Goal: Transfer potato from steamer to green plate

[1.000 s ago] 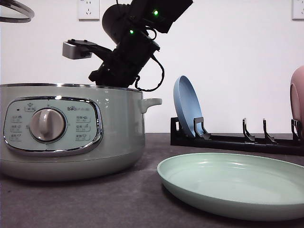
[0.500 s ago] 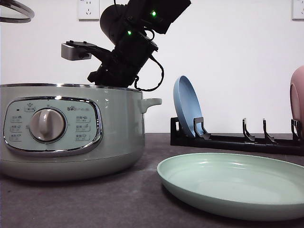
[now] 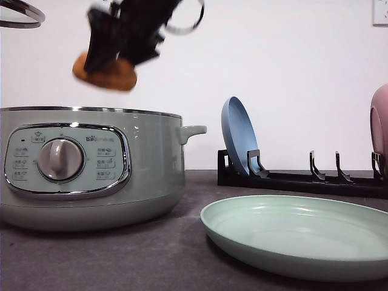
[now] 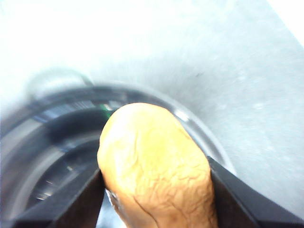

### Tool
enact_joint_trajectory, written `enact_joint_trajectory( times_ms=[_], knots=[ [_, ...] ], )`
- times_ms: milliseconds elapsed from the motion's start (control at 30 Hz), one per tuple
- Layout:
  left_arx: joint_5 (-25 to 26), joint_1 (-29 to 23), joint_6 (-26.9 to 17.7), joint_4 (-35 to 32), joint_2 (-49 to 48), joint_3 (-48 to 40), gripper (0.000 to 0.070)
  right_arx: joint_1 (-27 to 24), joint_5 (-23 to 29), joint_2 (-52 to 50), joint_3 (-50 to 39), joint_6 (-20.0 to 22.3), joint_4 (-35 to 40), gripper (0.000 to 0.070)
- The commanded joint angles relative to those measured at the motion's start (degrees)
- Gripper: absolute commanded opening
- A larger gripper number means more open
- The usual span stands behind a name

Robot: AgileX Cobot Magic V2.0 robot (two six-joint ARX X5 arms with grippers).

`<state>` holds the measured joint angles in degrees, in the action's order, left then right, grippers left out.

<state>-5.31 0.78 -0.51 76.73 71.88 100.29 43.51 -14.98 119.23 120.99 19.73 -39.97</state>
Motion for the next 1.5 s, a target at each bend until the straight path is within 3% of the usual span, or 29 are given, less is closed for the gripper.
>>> enact_joint_trajectory(
  times_ms=[0,333,500,867,967,1133,1467],
  knots=[
    [0.21,0.0,0.07,-2.16,-0.17,2.4,0.0,-0.15,-0.26,-1.3,2.61,-3.55,-2.66,0.0127],
    [1.73,0.04,0.07,-2.21,-0.24,2.4,0.0,-6.17,-2.13,-12.24,3.08,-5.79,-19.54,0.0125],
    [2.77,0.08,0.04,-2.23,-0.26,2.4,0.0001,-9.46,-2.77,-18.66,1.02,-5.87,-23.38,0.0125],
    [3.19,2.29,-0.1,-2.49,-0.28,2.4,0.0001,-15.5,-3.69,-37.57,-22.74,-8.15,-21.94,0.0125],
    [4.26,3.19,-0.11,-2.61,-0.28,2.4,0.0001,-16.05,-3.66,-42.41,-30.71,-11.57,-19.28,0.0125],
    [4.34,4.54,-0.13,-2.62,-0.28,2.4,0.0001,-16.04,-2.19,-48.89,-42.51,-22.67,-12.22,0.0125],
    [4.34,6.1,-0.11,-2.62,-0.28,2.4,0.0001,-13.24,8.01,-53.78,-60.09,-34.9,-1.54,0.0125]
  ],
)
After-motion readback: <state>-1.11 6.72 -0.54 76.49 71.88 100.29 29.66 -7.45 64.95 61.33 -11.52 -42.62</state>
